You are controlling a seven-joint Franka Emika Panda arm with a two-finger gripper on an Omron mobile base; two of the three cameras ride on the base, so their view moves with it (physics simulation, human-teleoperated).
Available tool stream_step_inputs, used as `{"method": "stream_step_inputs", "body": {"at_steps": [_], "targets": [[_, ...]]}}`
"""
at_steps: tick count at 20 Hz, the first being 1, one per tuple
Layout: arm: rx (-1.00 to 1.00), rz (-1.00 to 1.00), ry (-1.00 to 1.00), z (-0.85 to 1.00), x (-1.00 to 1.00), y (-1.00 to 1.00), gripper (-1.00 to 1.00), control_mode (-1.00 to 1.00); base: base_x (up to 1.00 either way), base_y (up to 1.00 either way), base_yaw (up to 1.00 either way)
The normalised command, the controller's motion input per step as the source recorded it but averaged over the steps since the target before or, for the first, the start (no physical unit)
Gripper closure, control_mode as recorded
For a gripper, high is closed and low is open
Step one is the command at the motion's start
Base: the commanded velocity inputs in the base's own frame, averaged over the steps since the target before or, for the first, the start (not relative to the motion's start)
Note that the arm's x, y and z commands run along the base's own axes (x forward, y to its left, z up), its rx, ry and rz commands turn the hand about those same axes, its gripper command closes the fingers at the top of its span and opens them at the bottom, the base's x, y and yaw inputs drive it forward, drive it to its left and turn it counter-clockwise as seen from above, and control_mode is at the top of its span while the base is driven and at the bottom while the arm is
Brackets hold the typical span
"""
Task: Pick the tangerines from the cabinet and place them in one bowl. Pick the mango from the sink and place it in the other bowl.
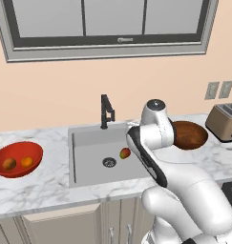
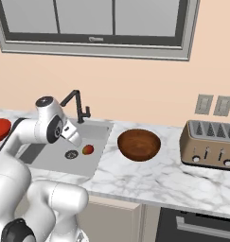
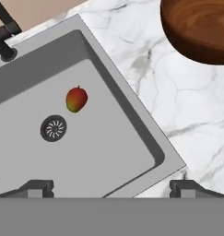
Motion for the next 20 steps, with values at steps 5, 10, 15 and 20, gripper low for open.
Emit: {"method": "stream_step_inputs", "body": {"at_steps": [5, 10, 15, 20], "targets": [[0.00, -0.02, 0.02, -0.29, 0.07, 0.20, -1.00, -1.00, 0.00, 0.00, 0.00], [0.00, -0.04, -0.03, -0.20, 0.15, 0.15, -1.00, -1.00, 0.00, 0.00, 0.00], [0.00, -0.07, -0.06, -0.27, 0.06, 0.02, -1.00, -1.00, 0.00, 0.00, 0.00], [0.07, -0.11, -0.04, -0.13, 0.00, -0.02, -1.00, -1.00, 0.00, 0.00, 0.00]]}}
